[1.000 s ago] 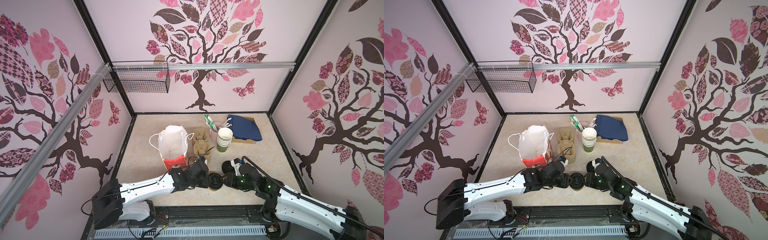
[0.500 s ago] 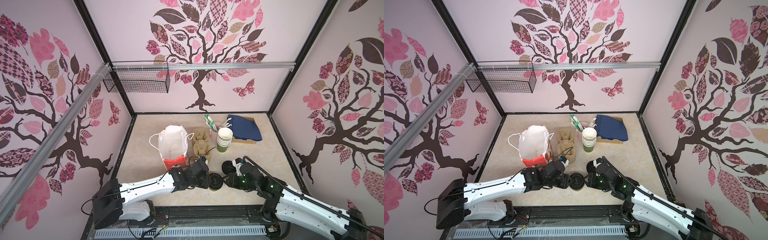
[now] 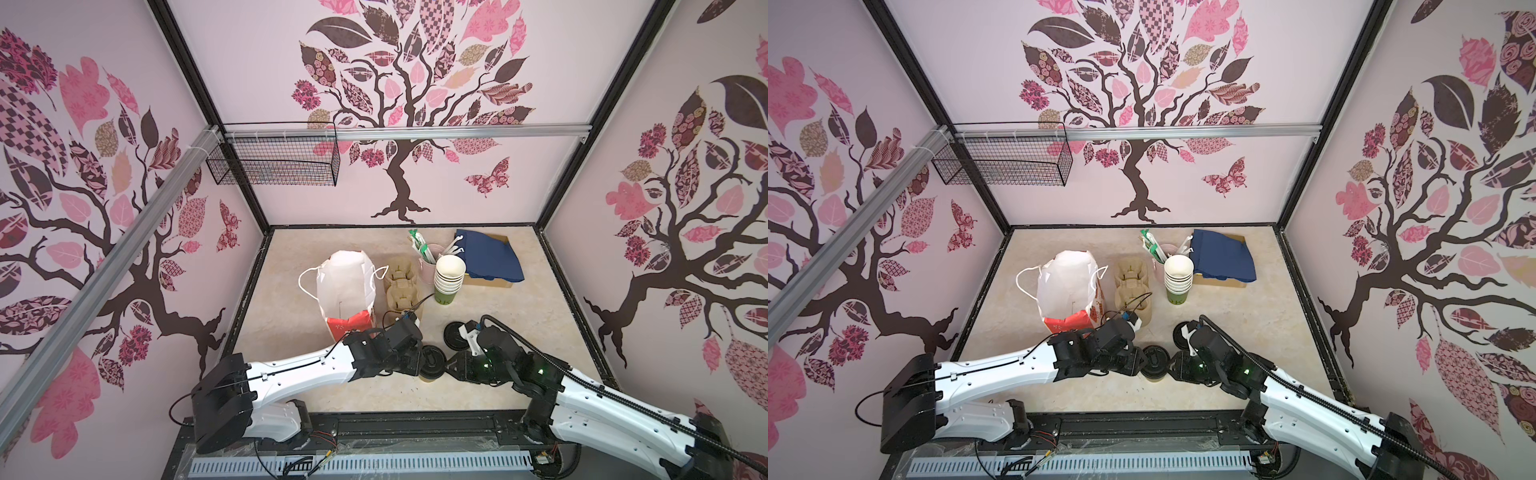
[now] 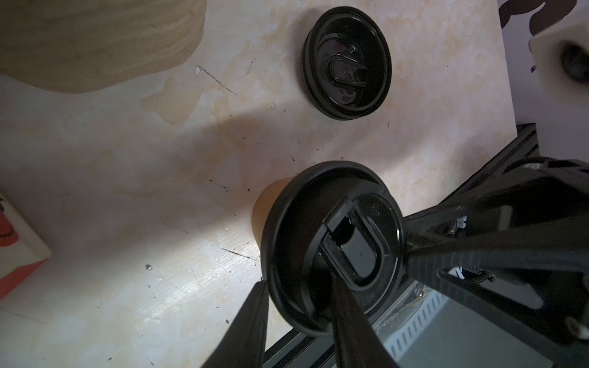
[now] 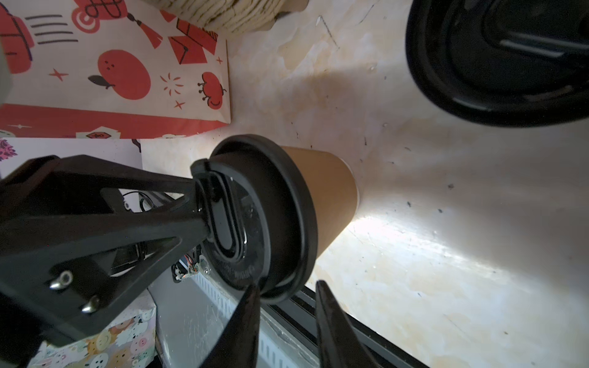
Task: Pack a coffee takeout order
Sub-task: Close the lid on the coffee cup.
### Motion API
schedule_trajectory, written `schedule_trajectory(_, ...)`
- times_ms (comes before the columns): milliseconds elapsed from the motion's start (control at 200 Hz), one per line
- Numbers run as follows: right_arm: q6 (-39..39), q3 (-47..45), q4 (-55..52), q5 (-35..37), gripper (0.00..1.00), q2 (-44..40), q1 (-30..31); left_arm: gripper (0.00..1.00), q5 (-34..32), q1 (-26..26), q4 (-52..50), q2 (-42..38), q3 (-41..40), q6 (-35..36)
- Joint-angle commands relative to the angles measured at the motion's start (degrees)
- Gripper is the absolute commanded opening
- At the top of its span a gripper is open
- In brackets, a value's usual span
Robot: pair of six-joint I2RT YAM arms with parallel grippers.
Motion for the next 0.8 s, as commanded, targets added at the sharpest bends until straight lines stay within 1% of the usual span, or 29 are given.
schedule_trajectory(0, -1.7, 0.3, -0.8, -2.8, 0.33, 0.5, 0.0, 0.35, -0.7, -0.1, -3.0, 1.4, 1.5, 1.4)
schedule_trajectory(135, -2.9, 0.9, -3.3, -3.5, 0.34, 0.5, 0.0, 0.34, -0.7, -0.1, -3.2, 1.7, 1.6, 1.5)
schedule_trajectory(255, -4.2, 1.3, -4.2, -5.2, 0.43, 1.1, 0.0, 0.34, -0.9, -0.1, -3.4, 1.6, 1.4, 1.7)
schedule_trajectory(315, -4.5, 1.6, -4.1, -6.1, 0.45, 1.9, 0.0, 0.34, -0.9, -0.1, -3.4, 1.5, 1.4, 1.8)
schedule_trajectory(515, -4.1, 1.1, -1.3, -5.4, 0.47, 3.6, 0.0, 0.34, -1.0, -0.1, -3.6, 1.6, 1.7, 2.0)
schedule_trajectory(665, -2.0, -0.7, 3.6, -6.4, 0.48, 3.4, 0.0, 0.33, -1.0, -0.1, -3.3, 1.6, 1.6, 2.0)
schedule_trajectory(795, -1.7, -0.9, 3.2, -4.6, 0.49, 3.9, 0.0, 0.33, -0.8, -0.1, -3.1, 1.8, 1.6, 1.9)
